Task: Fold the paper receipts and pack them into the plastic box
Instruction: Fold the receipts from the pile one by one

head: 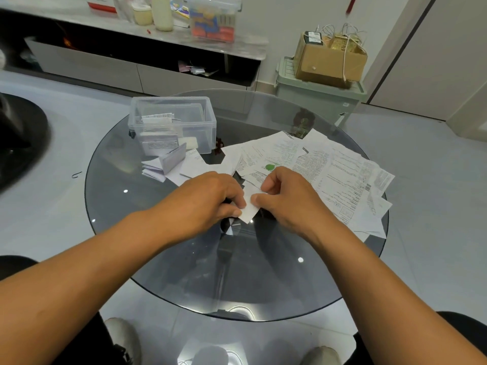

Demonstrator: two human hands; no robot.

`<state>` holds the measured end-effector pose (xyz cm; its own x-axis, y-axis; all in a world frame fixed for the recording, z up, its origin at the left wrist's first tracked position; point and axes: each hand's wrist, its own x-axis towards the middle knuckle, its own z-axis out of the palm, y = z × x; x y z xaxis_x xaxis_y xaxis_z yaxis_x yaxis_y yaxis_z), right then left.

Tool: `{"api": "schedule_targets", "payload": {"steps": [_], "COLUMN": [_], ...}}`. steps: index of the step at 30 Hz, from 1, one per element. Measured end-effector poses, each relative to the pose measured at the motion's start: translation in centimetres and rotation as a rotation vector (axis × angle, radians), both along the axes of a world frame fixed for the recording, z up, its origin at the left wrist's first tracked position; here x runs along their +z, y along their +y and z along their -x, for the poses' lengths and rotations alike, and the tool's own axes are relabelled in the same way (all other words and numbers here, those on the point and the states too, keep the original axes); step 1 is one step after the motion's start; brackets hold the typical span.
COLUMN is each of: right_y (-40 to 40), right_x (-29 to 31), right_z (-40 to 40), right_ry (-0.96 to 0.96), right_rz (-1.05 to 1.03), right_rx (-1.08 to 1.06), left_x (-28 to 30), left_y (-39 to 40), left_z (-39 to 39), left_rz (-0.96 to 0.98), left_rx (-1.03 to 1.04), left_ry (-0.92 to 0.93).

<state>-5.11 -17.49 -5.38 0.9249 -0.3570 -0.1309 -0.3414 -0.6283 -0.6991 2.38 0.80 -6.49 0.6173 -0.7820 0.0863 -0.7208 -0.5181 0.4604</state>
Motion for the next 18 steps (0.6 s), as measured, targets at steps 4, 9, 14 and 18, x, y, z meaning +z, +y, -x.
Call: {"api": "schedule_targets", "payload": {"steps": [4, 9, 14, 18], "right_y": [0.5, 0.0, 0.3, 0.5], "right_x": [0.3, 1.1, 0.8, 0.5], "right_z": [0.1, -0.1, -0.1, -0.2], "right_ry": [-0.062, -0.224, -0.242, -0.243], "right_rz": [-0.056, -0.018, -0.058, -0.064], "right_rx": [-0.008, -0.100, -0.135, -0.143], "left_x": [0.6, 2.6, 1.2, 0.5], "left_y": [0.4, 2.2, 2.1, 1.0], "left_z": [0.0, -2.1, -2.3, -2.4], "left_rz": [0.052, 0.150, -0.126, -0.209], "left_rx": [0.080, 0.470, 0.420, 0.417], "left_ry": [-0.028, -0.247, -0.239, -0.365]}}
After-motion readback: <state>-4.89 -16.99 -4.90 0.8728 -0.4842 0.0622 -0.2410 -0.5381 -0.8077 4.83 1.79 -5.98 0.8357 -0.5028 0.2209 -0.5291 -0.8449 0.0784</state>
